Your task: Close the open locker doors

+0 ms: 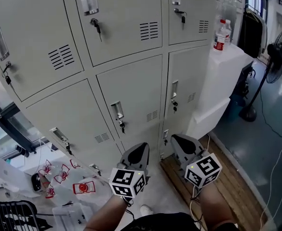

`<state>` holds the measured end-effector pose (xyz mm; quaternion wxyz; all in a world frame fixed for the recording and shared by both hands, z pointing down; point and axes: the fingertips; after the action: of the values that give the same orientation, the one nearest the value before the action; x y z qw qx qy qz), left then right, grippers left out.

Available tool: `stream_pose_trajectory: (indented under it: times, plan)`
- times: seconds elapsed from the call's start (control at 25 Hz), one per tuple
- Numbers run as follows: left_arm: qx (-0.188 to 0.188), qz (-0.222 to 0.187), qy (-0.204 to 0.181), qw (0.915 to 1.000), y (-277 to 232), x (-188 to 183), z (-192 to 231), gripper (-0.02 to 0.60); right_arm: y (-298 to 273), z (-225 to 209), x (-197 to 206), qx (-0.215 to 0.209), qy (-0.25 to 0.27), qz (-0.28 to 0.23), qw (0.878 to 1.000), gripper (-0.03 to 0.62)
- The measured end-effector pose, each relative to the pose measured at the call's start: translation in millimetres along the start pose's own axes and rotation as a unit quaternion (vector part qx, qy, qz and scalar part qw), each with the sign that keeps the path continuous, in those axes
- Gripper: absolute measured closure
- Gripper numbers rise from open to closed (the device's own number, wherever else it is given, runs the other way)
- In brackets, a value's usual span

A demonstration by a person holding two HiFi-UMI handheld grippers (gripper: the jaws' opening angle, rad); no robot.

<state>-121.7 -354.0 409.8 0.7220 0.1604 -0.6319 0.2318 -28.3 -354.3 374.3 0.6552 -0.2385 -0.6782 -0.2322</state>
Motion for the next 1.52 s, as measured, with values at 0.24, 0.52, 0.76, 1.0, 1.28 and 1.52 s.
stream_pose_trajectory:
  times: [0.24,0.52,0.76,1.0,1.28,1.52]
  plan:
    - [-0.012,-0.001,-0.003,0.9999,-7.0,5.5,-56.0,0.578,53.0,-23.7,0.8,-0.011,-0.004,0.001,1.000,0.594]
    - [-0.049,-0.001,-0.009,0.9987,2.5,19.2,-137.1,0.578,129.4,-46.2,5.3,-0.049,-0.009,0.000,0.999,0.594]
    - [-0.091,0.000,-0.005,0.9958,20.8,35.8,-198.0,0.579,190.9,-52.7,10.2,-0.088,-0.014,-0.001,0.996,0.594]
    - [-0.146,-0.001,0.001,0.9893,55.4,51.1,-242.0,0.579,235.5,-48.1,20.7,-0.131,-0.028,0.002,0.991,0.594]
    - [-0.223,-0.003,-0.004,0.9748,125.2,51.0,-249.8,0.578,249.7,2.2,17.5,-0.200,-0.040,-0.005,0.979,0.594]
    - [-0.271,-0.004,-0.006,0.9625,185.7,51.2,-236.6,0.578,243.7,58.3,16.0,-0.243,-0.048,-0.012,0.969,0.594]
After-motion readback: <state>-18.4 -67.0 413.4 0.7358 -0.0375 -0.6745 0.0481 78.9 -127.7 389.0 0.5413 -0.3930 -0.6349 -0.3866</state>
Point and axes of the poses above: the fingertips, and each gripper's own axes: y backward along the fingers, z to its left, x out of its underside
